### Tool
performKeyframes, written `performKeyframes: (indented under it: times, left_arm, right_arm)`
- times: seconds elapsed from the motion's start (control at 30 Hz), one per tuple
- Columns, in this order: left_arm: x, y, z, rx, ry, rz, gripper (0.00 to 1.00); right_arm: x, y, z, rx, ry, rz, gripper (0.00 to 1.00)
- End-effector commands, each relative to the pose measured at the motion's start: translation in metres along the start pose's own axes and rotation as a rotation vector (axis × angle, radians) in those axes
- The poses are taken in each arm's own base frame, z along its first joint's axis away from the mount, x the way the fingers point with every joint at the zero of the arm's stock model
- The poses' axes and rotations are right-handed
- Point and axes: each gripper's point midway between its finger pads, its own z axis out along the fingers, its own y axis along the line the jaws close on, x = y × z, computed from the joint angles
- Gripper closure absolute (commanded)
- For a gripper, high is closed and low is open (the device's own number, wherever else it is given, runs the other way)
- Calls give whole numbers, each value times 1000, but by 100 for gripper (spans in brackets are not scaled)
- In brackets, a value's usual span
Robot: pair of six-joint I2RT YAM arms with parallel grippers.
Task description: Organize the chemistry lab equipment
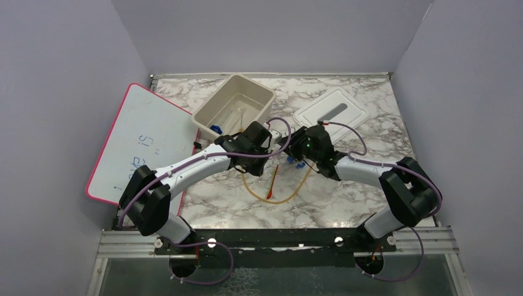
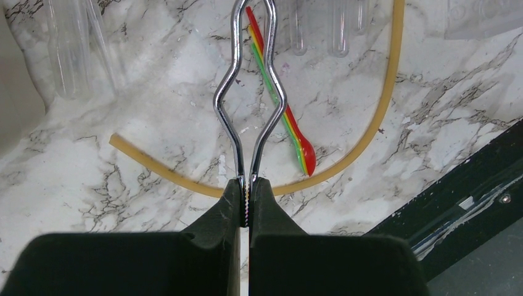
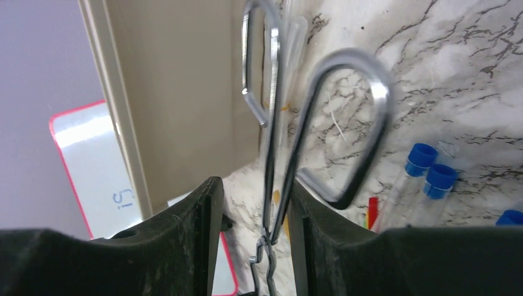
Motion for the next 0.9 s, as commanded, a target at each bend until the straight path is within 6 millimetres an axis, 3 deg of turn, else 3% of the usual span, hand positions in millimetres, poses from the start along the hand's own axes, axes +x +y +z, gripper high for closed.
performKeyframes:
  times: [0.0,0.27,0.3,0.43,0.53,0.73,0.87]
  left_arm:
    - [-25,-13,-19,46,-93,8,100]
    - [-32,-17,-29,63,-128,-1,100]
    - [-35,-17,-32,63,-140,-3,93]
    - [-53,-16,-47,46,-233,-16,43]
    - [-70,-24,-61,81,-314,-15,29]
    - [-106,-45,-79,187,-452,-62,26]
    - [-120,-57,-79,250,-492,-85,34]
  right_arm:
    - [-20,7,3,-34,-109,26,59]
    - [-28,26,-11,-138,-149,-15,93]
    - [-28,31,-14,-160,-145,-30,95]
    - [-25,55,-30,-269,-120,-106,99]
    - [-17,74,-46,-361,-79,-175,99]
    - [2,97,-77,-505,10,-260,99]
    - [8,101,-90,-550,35,-265,99]
